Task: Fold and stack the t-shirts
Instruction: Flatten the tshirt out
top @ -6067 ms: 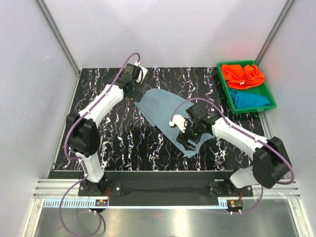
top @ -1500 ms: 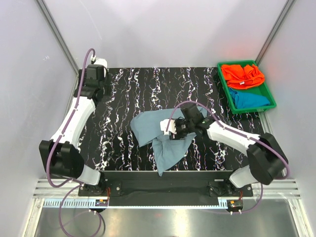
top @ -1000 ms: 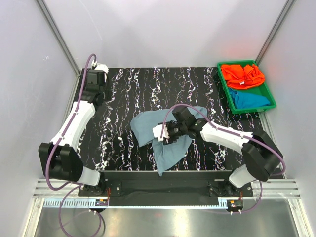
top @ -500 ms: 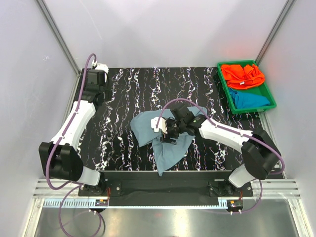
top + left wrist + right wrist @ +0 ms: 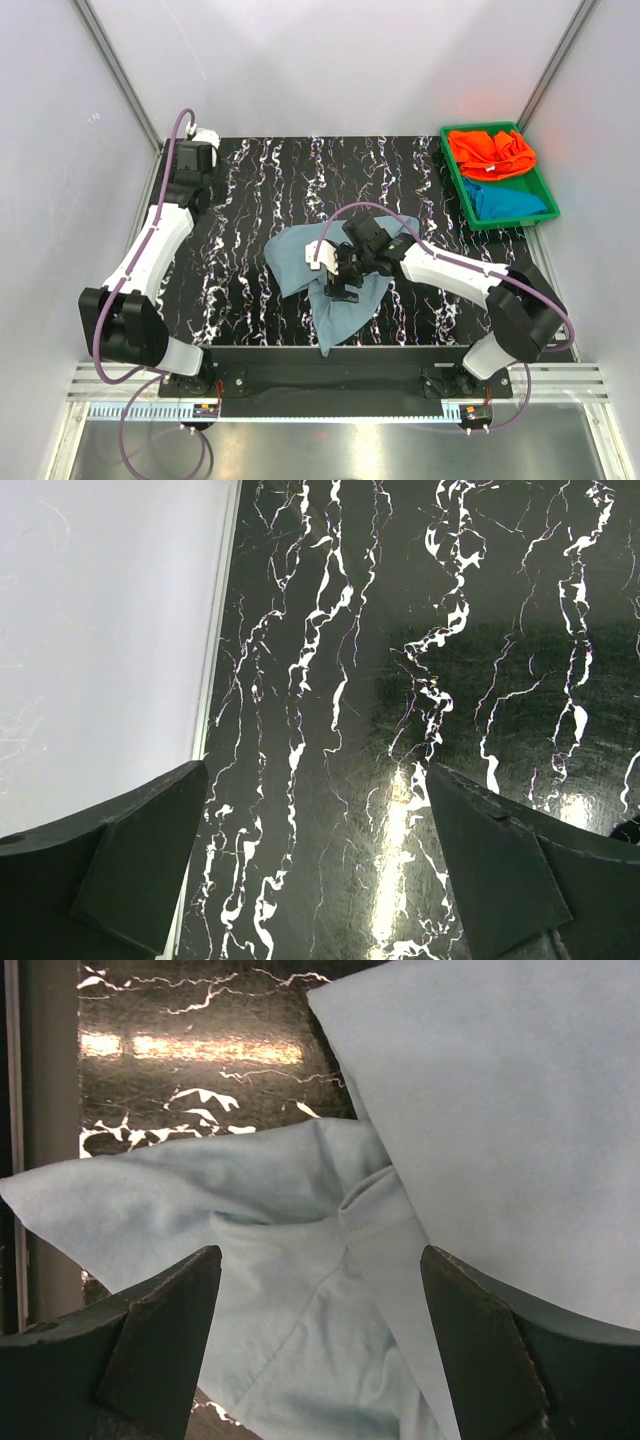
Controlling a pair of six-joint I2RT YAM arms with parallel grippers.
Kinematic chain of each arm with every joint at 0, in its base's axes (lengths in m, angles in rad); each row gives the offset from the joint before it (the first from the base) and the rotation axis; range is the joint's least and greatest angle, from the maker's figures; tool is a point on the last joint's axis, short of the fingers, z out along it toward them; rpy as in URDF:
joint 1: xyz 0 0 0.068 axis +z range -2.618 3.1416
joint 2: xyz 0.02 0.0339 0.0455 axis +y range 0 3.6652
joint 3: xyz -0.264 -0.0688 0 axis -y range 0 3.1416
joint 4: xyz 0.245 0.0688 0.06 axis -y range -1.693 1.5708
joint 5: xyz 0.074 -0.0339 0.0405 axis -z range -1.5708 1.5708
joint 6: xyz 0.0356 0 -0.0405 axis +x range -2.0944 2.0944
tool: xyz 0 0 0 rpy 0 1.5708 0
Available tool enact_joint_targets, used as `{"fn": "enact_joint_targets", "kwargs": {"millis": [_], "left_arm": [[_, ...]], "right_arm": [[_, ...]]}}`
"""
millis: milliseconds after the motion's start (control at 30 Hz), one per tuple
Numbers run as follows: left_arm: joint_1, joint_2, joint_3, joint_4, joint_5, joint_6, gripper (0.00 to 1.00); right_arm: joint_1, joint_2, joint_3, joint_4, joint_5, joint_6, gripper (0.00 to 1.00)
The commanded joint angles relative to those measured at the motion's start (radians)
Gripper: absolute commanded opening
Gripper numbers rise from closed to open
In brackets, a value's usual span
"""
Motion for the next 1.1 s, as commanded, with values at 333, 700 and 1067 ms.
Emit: {"fn": "enact_joint_targets", "kwargs": {"millis": [333,700,1067], "left_arm": [[0.003,-0.031,0.008,0.017,0.033,-0.035,0.97],[0.003,-0.034,-0.012,0.02,0.03,-0.043,0.97],[0.003,-0.025,-0.029,0.032,0.043,-0.054,0.98]], "right_arm": [[0.048,0.015,-0.06,0.129,0.042,0.051,0.78],[0.052,0.111,-0.026,0.254,0.125,0.054,0.69],[0.05,0.136,0.032,0.284,0.182,0.068,0.29]]}}
